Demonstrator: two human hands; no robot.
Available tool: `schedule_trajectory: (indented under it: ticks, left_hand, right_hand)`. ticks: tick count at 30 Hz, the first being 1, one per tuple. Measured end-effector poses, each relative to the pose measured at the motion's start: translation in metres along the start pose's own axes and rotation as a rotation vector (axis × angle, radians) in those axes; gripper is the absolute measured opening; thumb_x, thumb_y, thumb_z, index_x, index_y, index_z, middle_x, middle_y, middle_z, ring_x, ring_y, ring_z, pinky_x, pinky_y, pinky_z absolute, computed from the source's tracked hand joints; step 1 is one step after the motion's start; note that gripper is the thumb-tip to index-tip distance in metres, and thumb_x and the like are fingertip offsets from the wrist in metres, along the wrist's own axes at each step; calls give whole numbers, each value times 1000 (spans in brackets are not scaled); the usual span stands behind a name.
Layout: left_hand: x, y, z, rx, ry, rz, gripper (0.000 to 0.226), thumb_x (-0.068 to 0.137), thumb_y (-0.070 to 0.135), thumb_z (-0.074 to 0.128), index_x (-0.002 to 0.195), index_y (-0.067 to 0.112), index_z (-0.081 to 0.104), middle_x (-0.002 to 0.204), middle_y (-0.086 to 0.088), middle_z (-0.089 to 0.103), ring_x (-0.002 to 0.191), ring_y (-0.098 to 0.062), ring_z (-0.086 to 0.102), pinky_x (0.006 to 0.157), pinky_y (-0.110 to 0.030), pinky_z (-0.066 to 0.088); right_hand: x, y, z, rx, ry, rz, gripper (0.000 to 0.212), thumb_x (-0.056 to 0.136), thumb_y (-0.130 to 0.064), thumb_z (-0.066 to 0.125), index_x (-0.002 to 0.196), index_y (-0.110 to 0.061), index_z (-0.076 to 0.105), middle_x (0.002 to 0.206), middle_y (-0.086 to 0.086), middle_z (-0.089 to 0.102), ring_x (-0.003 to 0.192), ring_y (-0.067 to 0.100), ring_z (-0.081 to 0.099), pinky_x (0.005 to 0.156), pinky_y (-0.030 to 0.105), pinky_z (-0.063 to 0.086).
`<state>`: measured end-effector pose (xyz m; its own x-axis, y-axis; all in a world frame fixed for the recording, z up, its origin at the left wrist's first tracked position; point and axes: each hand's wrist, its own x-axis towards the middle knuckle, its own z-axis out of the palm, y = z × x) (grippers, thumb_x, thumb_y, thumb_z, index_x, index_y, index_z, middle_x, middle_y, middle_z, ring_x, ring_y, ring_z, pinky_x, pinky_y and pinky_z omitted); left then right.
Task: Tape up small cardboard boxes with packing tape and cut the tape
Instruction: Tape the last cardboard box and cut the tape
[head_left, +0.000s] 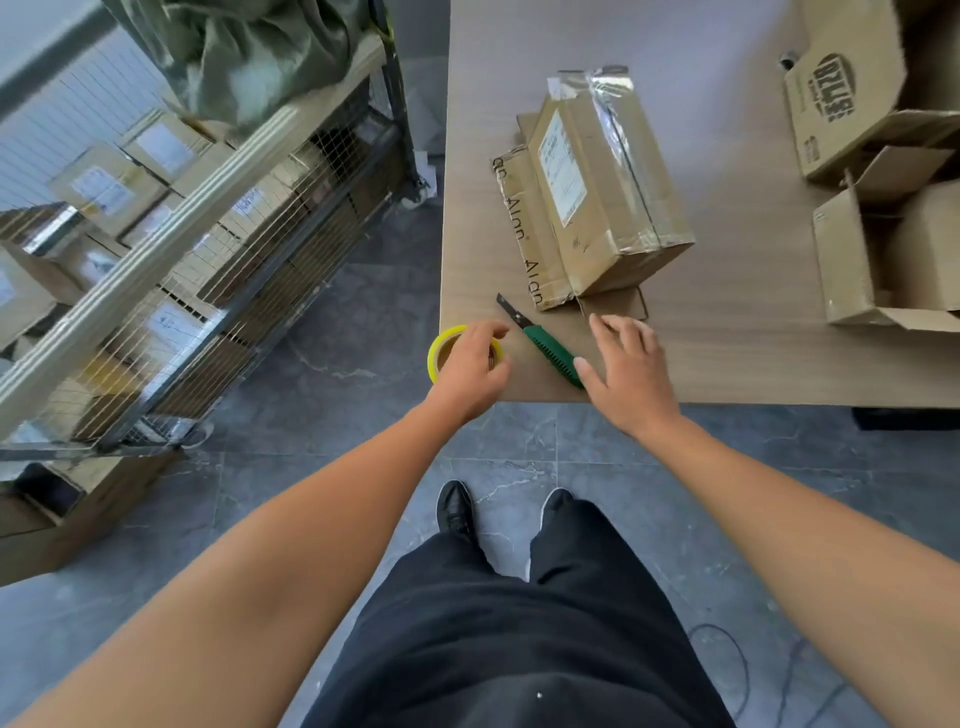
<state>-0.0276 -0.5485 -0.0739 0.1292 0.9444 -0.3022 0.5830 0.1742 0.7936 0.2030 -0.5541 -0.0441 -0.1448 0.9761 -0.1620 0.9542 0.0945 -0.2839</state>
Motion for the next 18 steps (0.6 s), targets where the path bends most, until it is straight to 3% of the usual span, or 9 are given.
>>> schedule_trajectory:
  ticks: [4, 9, 15, 18]
  left_hand:
    - [2, 2, -8, 3, -55, -38, 41, 91, 23, 57, 132, 25, 52, 121, 12, 49, 106, -12, 50, 95, -29, 41]
    - [7, 11, -6, -39, -116, -6, 45, 91, 15, 60, 136, 15, 54, 130, -2, 52, 117, -20, 53, 108, -40, 43]
    - [15, 24, -5, -103, -61, -14, 52, 85, 20, 58, 136, 9, 54, 135, -4, 50, 125, -18, 50, 113, -33, 38]
    - [25, 34, -2, -120, -38, -80, 45, 91, 10, 61, 135, 6, 54, 136, -6, 48, 126, -20, 49, 114, -39, 39]
  right_hand:
    - [-11, 11, -26, 52, 155, -9, 62, 98, -43, 40, 146, -3, 47, 144, 12, 48, 137, 33, 34, 116, 47, 31]
    - [7, 12, -47, 112, 310, -58, 57, 99, -35, 44, 145, -2, 48, 146, 14, 47, 142, 32, 31, 120, 45, 27]
    - [53, 21, -64, 162, 382, -137, 53, 99, -29, 50, 145, -3, 48, 147, 16, 47, 145, 35, 33, 123, 41, 20]
    - [76, 31, -72, 175, 372, -158, 54, 98, -29, 52, 146, -4, 48, 150, 14, 45, 147, 34, 29, 123, 43, 20]
